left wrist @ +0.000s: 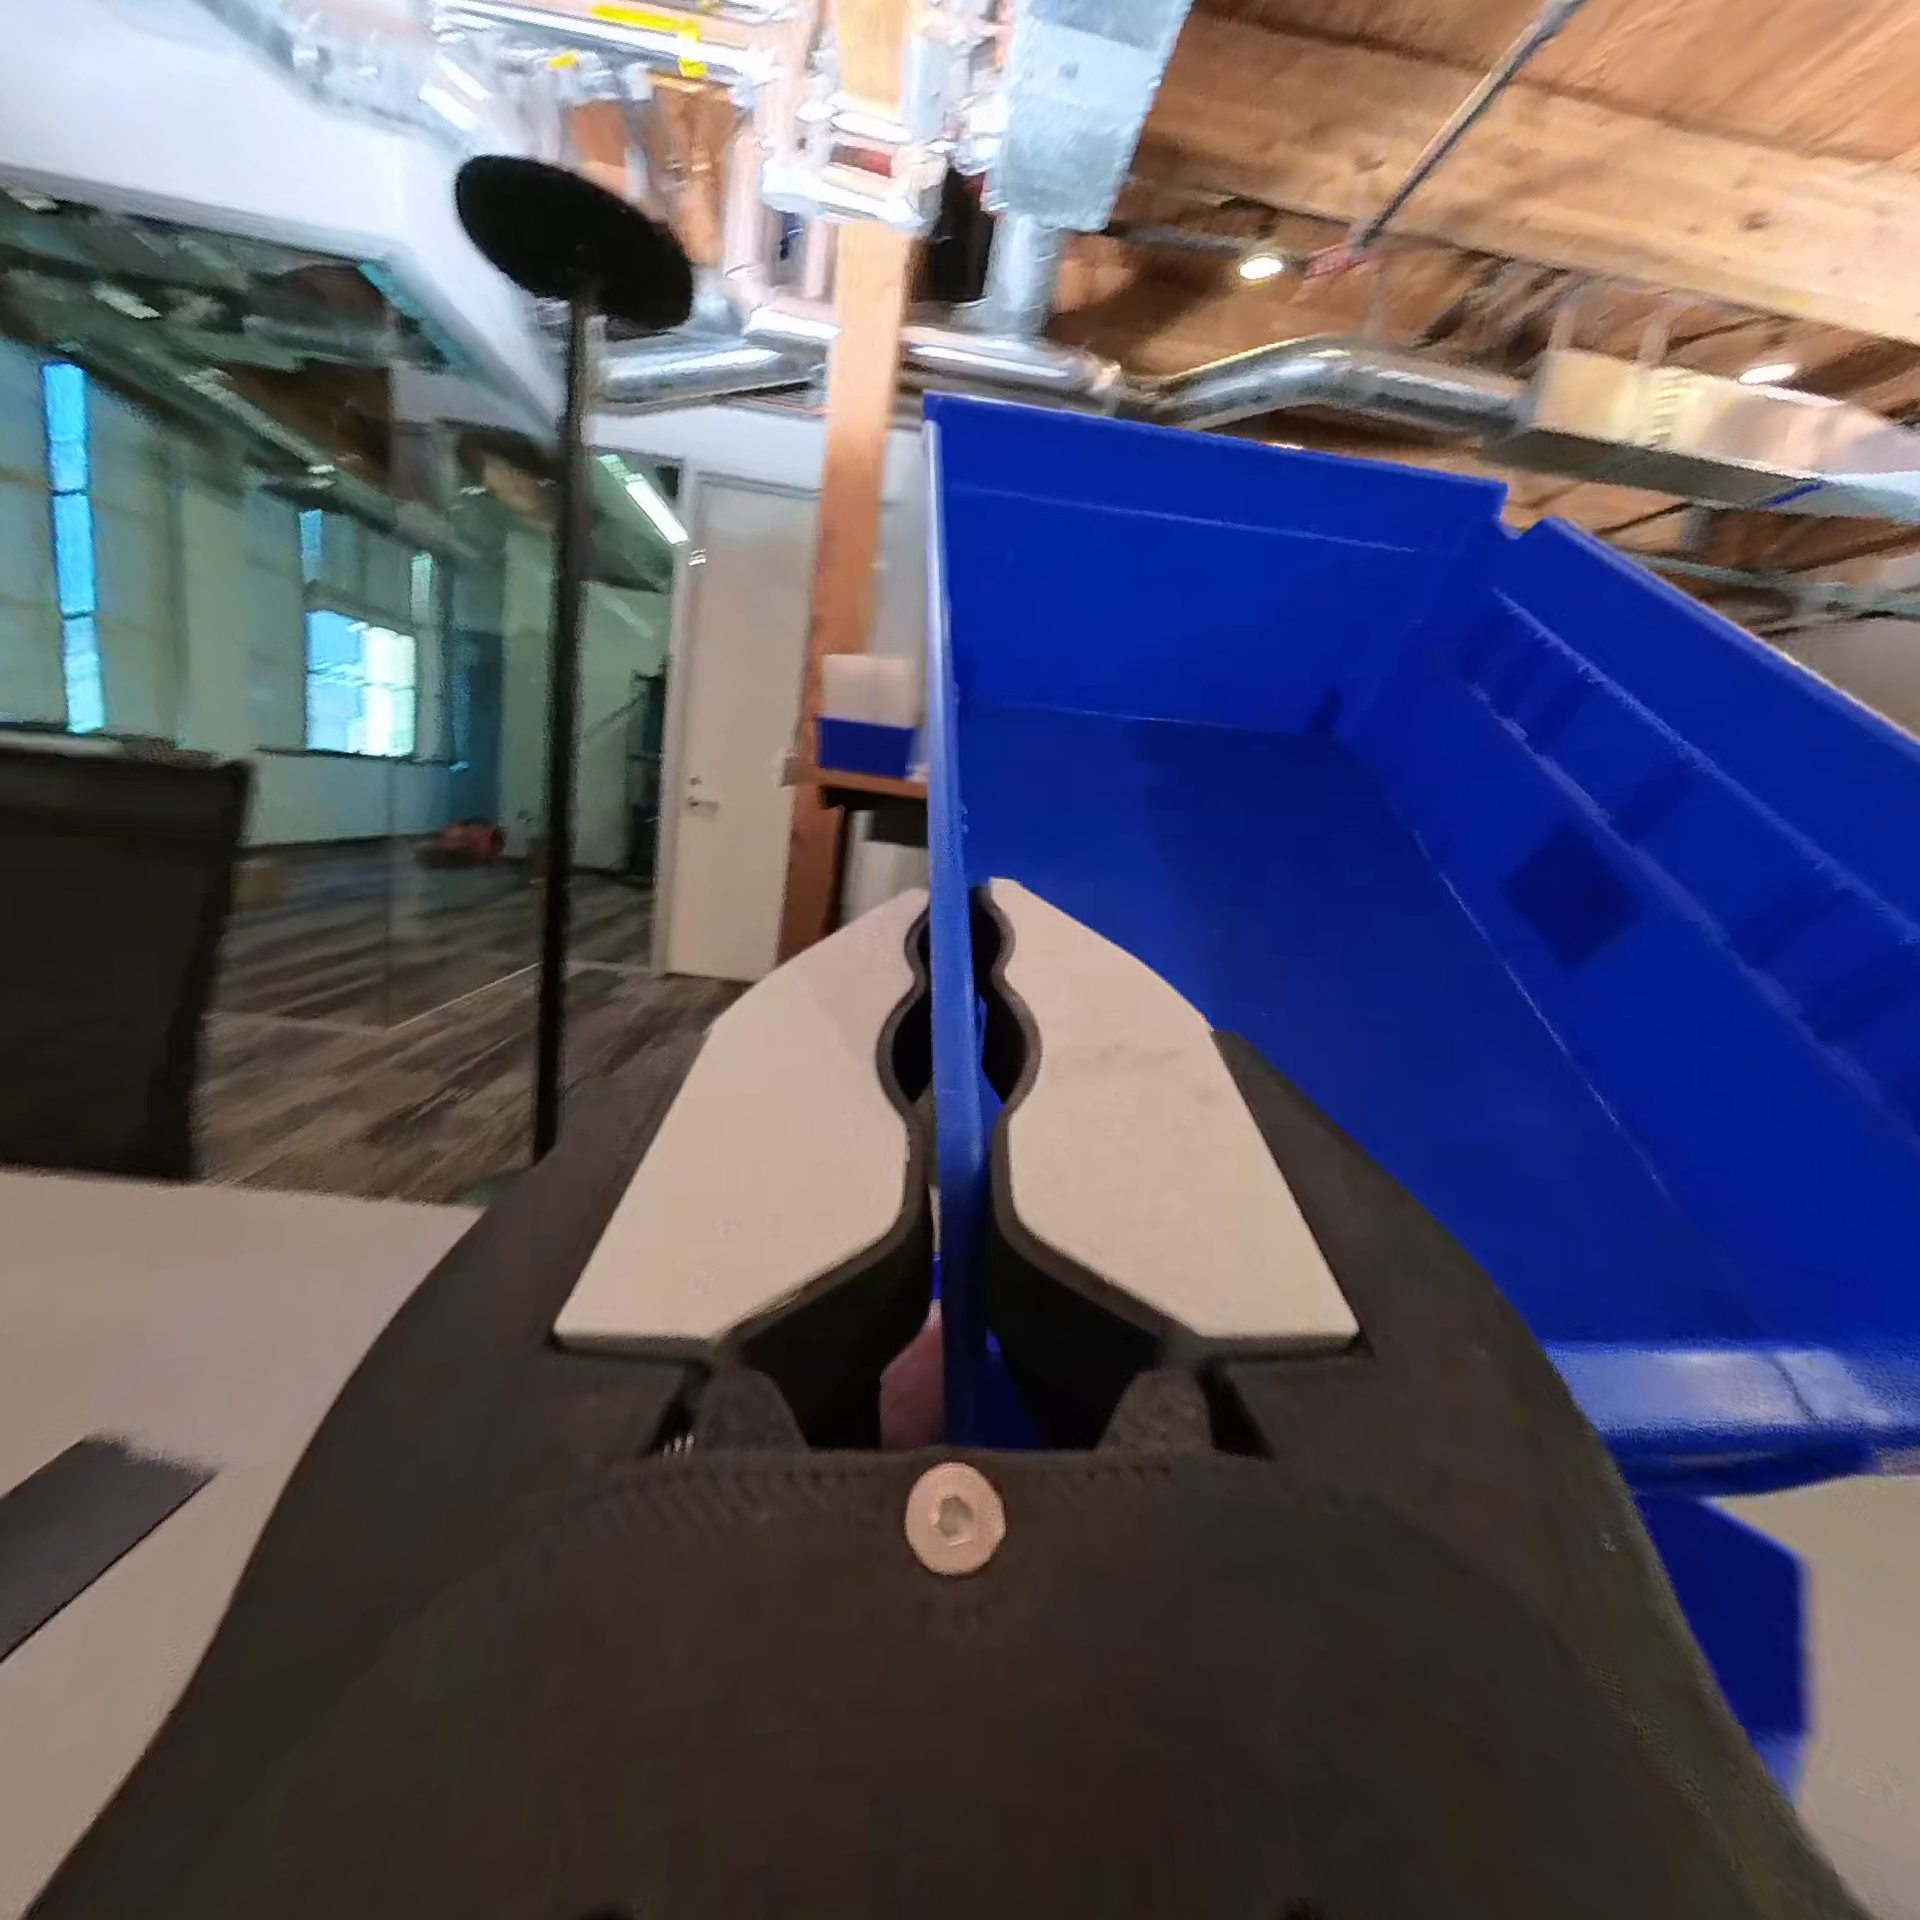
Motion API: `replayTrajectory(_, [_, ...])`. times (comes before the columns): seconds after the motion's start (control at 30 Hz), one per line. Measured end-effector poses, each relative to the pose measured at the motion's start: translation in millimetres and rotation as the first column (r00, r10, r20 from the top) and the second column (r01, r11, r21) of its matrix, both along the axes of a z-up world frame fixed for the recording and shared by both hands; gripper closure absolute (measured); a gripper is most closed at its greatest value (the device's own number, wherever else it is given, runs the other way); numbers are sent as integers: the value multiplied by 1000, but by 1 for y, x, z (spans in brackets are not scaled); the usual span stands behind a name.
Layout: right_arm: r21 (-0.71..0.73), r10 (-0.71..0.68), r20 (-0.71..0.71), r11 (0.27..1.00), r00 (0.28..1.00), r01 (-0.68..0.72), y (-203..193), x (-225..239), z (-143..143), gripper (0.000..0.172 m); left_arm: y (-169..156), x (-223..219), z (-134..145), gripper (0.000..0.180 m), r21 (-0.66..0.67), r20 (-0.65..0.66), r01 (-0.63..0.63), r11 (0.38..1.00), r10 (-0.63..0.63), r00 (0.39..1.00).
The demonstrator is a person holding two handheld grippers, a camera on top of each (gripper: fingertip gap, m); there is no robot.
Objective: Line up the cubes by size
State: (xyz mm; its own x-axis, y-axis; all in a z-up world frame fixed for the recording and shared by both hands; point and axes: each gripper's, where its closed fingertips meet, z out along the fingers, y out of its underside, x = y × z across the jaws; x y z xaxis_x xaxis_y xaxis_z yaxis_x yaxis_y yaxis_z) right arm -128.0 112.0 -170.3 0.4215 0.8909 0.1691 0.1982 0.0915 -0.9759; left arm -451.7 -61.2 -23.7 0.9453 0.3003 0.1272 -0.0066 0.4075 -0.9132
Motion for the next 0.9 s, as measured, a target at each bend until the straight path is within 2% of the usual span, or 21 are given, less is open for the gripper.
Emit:
replayTrajectory(0.07, [75,37,-5,997,999,-36,-17,31,17,114,8,40,19,176,14,-60,97,995,-96,994])
replayTrajectory(0.17, [165,-5,-63,986,998,16,-31,86,40,116,30,107,36,176,0,-101,262,965,-260,960])
replayTrajectory(0.23, [172,-71,-119,981,990,91,-33,126,50,118,48,152,39,176,-28,-109,363,931,-364,925])
replayTrajectory(0.3, [172,-166,-113,968,980,184,-27,167,48,119,66,196,36,176,-63,-111,448,892,-453,885])
replayTrajectory(0.47, [109,-352,-143,924,925,368,-19,254,41,120,115,300,5,176,-184,-69,614,768,-633,771])
replayTrajectory(0.6, [81,-461,-168,874,871,478,-17,301,41,122,154,373,-31,176,-302,-56,673,675,-718,694])
replayTrajectory(0.73, [34,-534,-173,837,828,547,-15,330,32,123,184,418,-60,176,-391,-73,664,637,-741,668])
replayTrajectory(0.9, [-82,-585,-147,811,798,579,-4,358,2,124,216,443,-103,176,-427,51,692,582,-749,661])
